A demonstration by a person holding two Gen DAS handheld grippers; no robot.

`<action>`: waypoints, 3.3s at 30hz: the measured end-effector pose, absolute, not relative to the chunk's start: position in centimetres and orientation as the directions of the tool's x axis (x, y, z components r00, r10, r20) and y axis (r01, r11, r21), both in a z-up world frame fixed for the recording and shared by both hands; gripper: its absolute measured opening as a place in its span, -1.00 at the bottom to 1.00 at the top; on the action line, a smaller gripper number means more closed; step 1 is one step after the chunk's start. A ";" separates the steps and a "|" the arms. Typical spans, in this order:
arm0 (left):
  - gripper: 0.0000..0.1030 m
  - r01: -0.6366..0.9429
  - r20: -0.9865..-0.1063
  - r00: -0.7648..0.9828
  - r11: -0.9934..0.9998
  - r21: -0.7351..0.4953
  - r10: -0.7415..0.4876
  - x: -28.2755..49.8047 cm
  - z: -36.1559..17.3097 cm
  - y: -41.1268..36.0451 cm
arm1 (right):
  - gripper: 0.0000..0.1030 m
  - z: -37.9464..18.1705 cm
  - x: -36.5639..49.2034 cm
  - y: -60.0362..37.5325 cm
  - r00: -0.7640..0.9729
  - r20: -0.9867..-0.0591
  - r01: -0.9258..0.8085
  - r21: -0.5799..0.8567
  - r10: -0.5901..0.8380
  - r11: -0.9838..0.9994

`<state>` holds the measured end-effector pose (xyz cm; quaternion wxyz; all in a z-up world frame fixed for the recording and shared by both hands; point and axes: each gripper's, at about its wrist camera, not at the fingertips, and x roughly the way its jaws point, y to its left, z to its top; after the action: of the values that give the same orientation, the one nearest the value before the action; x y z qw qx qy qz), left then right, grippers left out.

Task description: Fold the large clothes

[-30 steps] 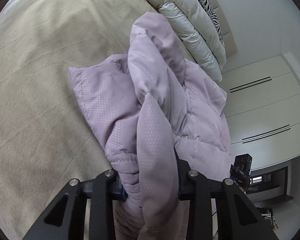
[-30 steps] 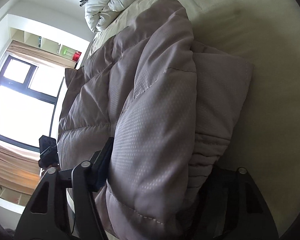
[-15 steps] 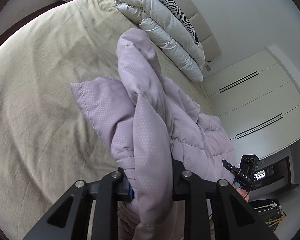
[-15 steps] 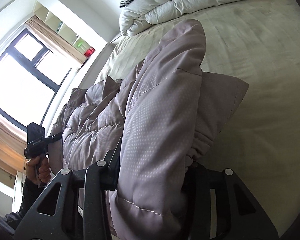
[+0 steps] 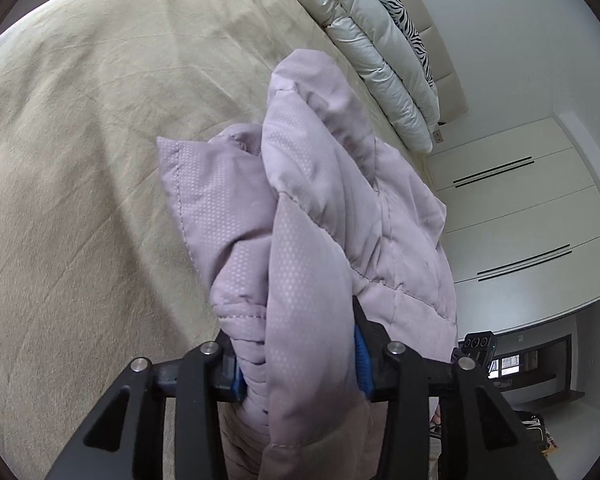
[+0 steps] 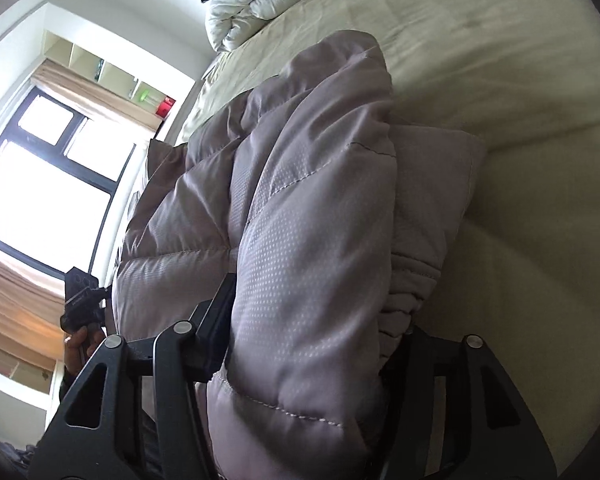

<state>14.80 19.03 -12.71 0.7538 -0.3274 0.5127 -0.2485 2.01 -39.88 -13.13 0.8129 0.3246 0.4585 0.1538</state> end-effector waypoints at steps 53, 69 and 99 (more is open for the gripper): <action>1.00 0.053 -0.629 0.777 0.998 0.037 -0.018 -3.4 5.3 4.5 | 1.00 8.4 -12.6 -22.7 0.754 -0.653 0.141 0.048 -0.075 0.989; 1.00 0.019 -0.677 0.736 0.998 0.061 0.028 -2.3 2.7 4.9 | 1.00 3.5 -11.1 -21.5 0.694 -0.709 0.170 -0.007 -0.125 0.985; 1.00 0.039 -0.697 0.717 0.997 0.062 0.015 -2.1 1.5 4.7 | 1.00 2.8 -10.7 -21.1 0.680 -0.725 0.154 -0.007 -0.111 0.988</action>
<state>-2.07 4.72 1.50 0.9258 0.0360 0.3762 -0.0063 -10.70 -21.14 2.85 0.9160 0.0275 0.3937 -0.0725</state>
